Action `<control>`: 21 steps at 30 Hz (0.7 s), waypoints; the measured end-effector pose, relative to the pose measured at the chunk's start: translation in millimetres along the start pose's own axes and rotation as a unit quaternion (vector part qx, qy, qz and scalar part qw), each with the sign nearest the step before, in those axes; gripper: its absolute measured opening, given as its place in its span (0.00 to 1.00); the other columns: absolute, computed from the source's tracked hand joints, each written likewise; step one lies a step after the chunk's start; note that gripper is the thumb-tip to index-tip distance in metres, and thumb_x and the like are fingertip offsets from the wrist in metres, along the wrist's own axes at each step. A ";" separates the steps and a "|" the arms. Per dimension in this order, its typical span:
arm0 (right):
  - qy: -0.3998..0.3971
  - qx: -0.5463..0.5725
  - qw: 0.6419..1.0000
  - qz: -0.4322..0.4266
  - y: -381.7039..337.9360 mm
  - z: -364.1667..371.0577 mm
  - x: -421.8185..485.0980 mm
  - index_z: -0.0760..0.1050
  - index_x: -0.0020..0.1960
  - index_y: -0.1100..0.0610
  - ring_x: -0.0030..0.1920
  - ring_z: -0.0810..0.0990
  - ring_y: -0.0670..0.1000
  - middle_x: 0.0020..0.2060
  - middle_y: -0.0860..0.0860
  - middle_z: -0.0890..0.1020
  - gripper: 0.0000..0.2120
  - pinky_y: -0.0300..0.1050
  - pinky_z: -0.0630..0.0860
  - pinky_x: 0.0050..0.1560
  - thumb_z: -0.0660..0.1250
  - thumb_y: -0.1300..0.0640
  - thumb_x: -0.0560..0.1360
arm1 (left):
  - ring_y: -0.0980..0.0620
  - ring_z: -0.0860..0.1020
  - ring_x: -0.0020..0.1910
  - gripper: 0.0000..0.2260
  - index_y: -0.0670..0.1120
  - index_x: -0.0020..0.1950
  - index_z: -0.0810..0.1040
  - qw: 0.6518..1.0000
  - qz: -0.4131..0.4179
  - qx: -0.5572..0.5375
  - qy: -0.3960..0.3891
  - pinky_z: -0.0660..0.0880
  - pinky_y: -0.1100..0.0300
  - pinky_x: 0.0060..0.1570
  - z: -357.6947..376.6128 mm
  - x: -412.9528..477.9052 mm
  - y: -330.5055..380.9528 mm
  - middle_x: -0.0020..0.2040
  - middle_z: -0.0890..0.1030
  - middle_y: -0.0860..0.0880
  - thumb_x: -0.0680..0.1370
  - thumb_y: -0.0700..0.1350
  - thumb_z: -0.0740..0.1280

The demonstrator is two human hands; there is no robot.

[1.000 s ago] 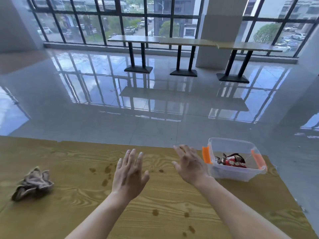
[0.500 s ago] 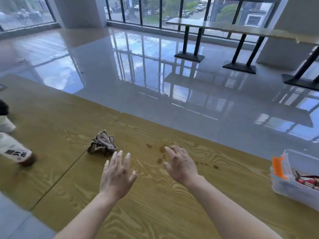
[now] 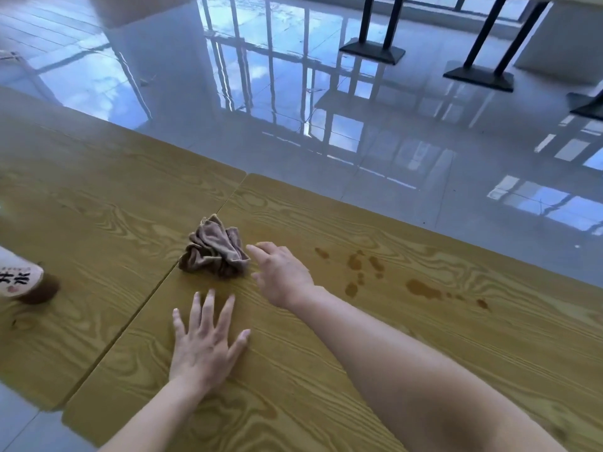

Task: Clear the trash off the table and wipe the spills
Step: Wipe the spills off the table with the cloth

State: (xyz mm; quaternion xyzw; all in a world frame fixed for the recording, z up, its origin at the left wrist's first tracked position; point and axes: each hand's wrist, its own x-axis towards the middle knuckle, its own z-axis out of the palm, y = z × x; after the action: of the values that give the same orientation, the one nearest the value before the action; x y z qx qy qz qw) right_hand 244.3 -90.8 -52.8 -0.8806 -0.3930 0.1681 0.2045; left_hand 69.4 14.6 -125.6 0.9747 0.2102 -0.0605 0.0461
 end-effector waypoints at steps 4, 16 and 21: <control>-0.009 -0.012 0.999 -0.039 -21.4 15.0 51.4 0.55 0.78 0.44 0.78 0.54 0.56 0.79 0.50 0.56 0.26 0.52 0.57 0.75 0.58 0.52 0.82 | 0.41 0.47 0.78 0.34 0.54 0.78 0.54 1.000 0.004 -0.007 0.008 0.46 0.32 0.72 7.3 0.9 -5.4 0.79 0.54 0.43 0.76 0.69 0.46; 0.044 -0.138 0.988 -0.052 8.7 27.4 37.5 0.78 0.53 0.55 0.56 0.69 0.61 0.63 0.53 0.76 0.10 0.57 0.71 0.57 0.62 0.59 0.75 | 0.43 0.50 0.78 0.34 0.53 0.77 0.58 1.000 0.011 -0.018 0.018 0.49 0.33 0.72 10.9 0.2 -8.7 0.78 0.56 0.44 0.75 0.68 0.52; 0.092 -0.120 0.987 0.049 46.9 19.9 -80.7 0.77 0.48 0.56 0.51 0.72 0.60 0.61 0.51 0.77 0.09 0.56 0.74 0.50 0.63 0.59 0.69 | 0.41 0.48 0.78 0.34 0.53 0.77 0.59 0.999 0.030 -0.025 -0.002 0.48 0.28 0.70 6.2 -3.1 -6.7 0.78 0.56 0.42 0.76 0.68 0.43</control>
State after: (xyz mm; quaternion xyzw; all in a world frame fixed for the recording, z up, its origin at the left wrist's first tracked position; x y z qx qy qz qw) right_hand 213.3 -176.1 -82.1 -0.9286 -0.3462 0.0482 0.1244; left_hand 63.2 18.7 -131.8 0.9790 0.1820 -0.0560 0.0729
